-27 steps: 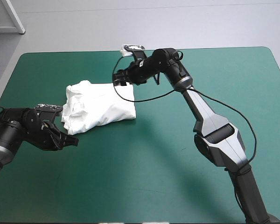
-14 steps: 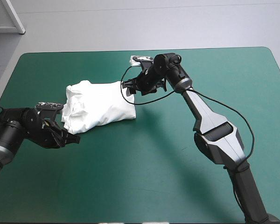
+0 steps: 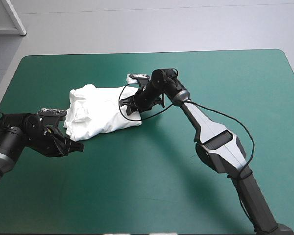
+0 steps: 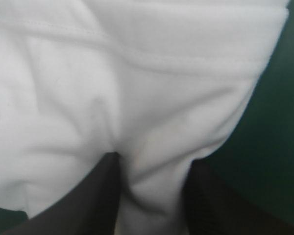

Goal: Fold the cloth

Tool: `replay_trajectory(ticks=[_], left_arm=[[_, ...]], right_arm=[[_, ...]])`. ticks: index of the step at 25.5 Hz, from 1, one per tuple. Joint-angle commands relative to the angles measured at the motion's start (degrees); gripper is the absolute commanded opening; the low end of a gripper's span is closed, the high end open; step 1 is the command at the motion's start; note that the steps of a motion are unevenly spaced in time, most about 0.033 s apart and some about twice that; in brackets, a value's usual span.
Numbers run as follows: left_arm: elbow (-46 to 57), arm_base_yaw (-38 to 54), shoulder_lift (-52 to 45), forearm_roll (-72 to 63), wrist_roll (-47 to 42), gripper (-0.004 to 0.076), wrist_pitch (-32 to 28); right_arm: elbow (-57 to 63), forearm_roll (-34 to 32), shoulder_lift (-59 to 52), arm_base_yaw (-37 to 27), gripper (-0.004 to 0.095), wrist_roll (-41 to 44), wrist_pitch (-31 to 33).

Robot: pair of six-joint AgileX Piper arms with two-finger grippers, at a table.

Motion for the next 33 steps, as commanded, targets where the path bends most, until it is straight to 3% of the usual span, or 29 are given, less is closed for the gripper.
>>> replay_trajectory(ticks=[1, 9, 15, 20, 29, 33], left_arm=[[-1.35, 0.20, -1.62, -0.45, -0.21, -0.0010, -0.63], [-1.35, 0.20, -1.62, -0.55, -0.21, -0.0010, -0.63], [-1.35, 0.20, -1.62, -0.55, 0.19, -0.0010, -0.63], [-1.35, 0.20, -1.62, -0.55, 0.19, -0.0010, -0.63], [-1.35, 0.20, -1.62, -0.55, 0.19, -0.0010, -0.63], [-1.35, 0.20, -1.62, -0.55, 0.19, -0.0010, -0.63]], right_arm=[[-1.52, 2.38, -3.58, 0.26, 0.0014, -2.23, -0.08], [-9.01, -3.13, -4.91, -0.53, -0.0014, -2.24, 1.52], [-9.55, -10.65, -8.70, -5.90, -0.0014, 0.23, 1.52], [-9.22, -17.28, -11.55, -16.03, -0.0014, 3.09, 1.53], [-9.09, -19.35, -12.06, -33.29, -0.0014, 5.24, 1.63], [-8.11, -26.27, -12.92, -37.53, -0.0014, 5.24, 1.63]])
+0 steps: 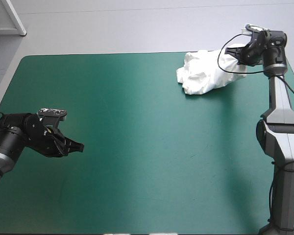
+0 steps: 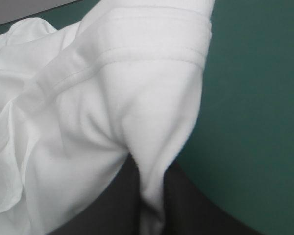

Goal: Fold the cloth

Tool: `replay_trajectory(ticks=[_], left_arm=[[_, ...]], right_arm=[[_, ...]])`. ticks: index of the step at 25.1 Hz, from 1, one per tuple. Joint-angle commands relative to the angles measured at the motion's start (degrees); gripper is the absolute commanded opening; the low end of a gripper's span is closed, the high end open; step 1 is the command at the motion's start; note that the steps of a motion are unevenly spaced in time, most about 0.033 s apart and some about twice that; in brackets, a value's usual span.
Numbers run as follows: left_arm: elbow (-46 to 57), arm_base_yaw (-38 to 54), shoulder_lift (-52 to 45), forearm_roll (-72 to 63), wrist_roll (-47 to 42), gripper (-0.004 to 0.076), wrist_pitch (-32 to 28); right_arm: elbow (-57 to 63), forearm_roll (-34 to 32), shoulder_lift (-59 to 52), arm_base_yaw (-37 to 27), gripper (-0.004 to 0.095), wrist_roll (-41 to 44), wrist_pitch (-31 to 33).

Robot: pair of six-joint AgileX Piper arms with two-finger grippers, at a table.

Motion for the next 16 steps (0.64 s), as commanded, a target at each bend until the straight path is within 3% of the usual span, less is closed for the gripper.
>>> replay_trajectory(ticks=[1, 6, 7, 8, 11, 12, 13, 16], left_arm=[[-1.35, 0.20, -1.62, -0.56, 0.00, -0.0010, -0.75], [-1.35, 0.20, -1.62, -0.56, 0.00, -0.0010, -0.75], [-1.35, 0.20, -1.62, -0.56, 0.00, -0.0010, -0.75], [-1.35, 0.20, -1.62, -0.58, 0.00, -0.0010, -0.75], [-1.35, 0.20, -1.62, -0.58, 0.00, -0.0010, -0.75], [-1.35, 0.20, -1.62, -0.58, 0.00, -0.0010, -0.75], [-1.35, 0.20, -1.62, -0.58, 0.00, -0.0010, -0.75], [-1.35, 0.20, -1.62, -0.69, 0.00, -0.0010, -0.75]], right_arm=[[-0.27, -4.78, -6.00, -2.25, -0.0014, -0.24, 0.22], [4.42, -8.81, -6.62, -4.07, -0.0009, -2.58, 0.22], [6.16, -8.61, -6.62, -4.15, 0.0051, -2.34, 0.22], [6.92, -8.43, -6.62, -4.15, 0.0153, -2.34, 0.22], [7.63, -7.48, -7.13, -4.15, 0.0787, -2.34, 0.22], [7.63, -8.13, -7.60, -4.15, 0.0896, -2.34, 0.22], [7.63, -9.22, -7.99, -4.15, 0.0944, -2.34, 0.22], [7.63, -12.68, -9.73, -4.15, 0.0908, -2.53, 0.22]])
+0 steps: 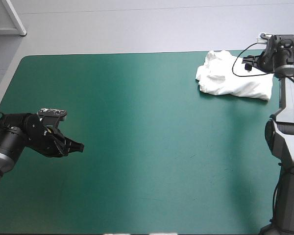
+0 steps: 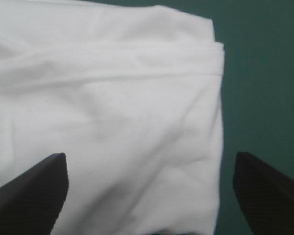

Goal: Fold the cloth

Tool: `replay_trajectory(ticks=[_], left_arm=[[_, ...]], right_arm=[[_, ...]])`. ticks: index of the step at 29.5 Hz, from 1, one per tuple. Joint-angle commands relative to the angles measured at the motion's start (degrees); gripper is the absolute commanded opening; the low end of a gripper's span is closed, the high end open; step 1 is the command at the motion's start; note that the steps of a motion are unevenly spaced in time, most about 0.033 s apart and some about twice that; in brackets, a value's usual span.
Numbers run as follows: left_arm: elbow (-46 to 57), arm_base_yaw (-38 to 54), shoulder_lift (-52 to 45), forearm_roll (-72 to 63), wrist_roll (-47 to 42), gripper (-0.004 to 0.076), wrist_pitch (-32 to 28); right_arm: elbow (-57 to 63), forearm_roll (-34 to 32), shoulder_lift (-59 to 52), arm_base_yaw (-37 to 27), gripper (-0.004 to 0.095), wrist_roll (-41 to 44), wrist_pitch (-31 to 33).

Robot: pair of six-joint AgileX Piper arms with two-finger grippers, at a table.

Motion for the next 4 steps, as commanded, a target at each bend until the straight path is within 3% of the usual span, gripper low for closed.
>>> replay_trajectory(ticks=[1, 4], left_arm=[[-1.35, 0.20, -1.62, -0.69, 0.00, -0.0010, -0.81], [-1.35, 0.20, -1.62, -0.69, 0.00, -0.0010, -0.81]], right_arm=[[-1.43, -4.25, -7.04, -0.37, 0.0895, -0.63, 0.22], [-1.65, -4.59, -8.07, -0.37, 0.0853, -0.63, 0.22]])
